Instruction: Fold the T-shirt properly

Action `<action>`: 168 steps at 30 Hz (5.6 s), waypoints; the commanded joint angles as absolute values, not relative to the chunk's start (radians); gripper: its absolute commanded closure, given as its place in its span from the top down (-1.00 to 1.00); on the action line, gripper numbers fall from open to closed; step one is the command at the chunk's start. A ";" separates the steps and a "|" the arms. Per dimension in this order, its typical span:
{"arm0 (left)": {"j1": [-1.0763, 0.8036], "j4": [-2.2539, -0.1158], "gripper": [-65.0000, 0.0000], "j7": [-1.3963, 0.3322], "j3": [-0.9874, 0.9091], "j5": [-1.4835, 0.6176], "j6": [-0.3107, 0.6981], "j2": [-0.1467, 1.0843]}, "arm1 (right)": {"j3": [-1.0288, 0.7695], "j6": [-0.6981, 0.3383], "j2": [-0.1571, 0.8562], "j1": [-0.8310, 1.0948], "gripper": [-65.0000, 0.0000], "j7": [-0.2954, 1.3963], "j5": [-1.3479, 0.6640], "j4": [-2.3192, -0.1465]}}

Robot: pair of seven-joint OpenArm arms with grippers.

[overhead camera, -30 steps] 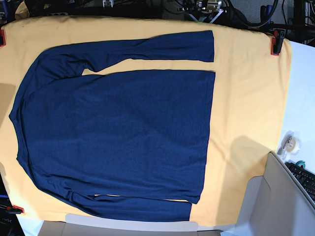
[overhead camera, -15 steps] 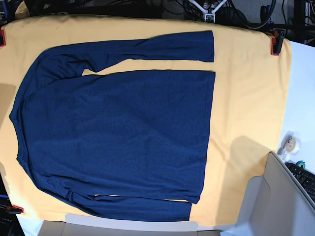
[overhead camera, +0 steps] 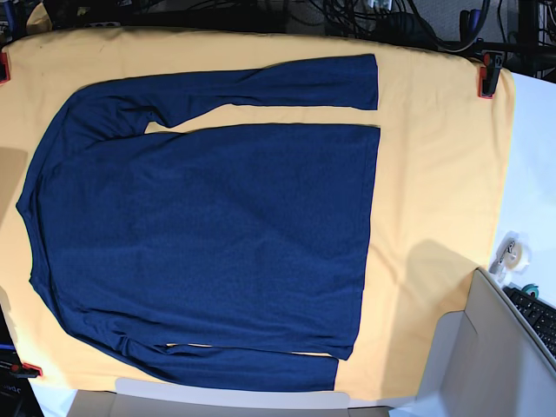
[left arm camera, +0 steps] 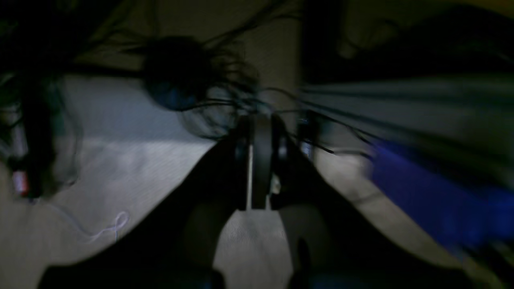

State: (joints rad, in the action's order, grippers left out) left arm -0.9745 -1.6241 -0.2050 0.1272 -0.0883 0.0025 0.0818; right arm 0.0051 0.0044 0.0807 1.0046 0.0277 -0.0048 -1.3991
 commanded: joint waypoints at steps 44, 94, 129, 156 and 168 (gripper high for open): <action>-0.624 -2.091 -0.94 -0.653 0.182 -0.757 -0.004 0.366 | -0.447 -0.131 0.260 0.855 -1.00 0.430 -1.313 -1.922; -0.599 -2.089 -0.66 -0.766 0.108 -0.762 -0.004 0.366 | -0.610 -0.061 0.147 0.567 -0.10 0.708 -1.463 -1.652; -0.579 -1.810 -0.48 -1.023 -0.180 -1.231 0.079 0.357 | -0.607 -0.044 0.151 0.544 -1.00 0.716 -1.461 -1.653; -0.529 -1.727 -1.00 -1.023 0.013 -1.132 0.081 0.363 | -0.593 -0.044 0.153 0.550 -1.00 0.717 -1.461 -1.658; -0.527 -1.968 -1.00 -1.038 0.007 -1.132 0.159 0.389 | -0.599 -0.044 0.185 0.567 -1.00 0.751 -1.465 -1.728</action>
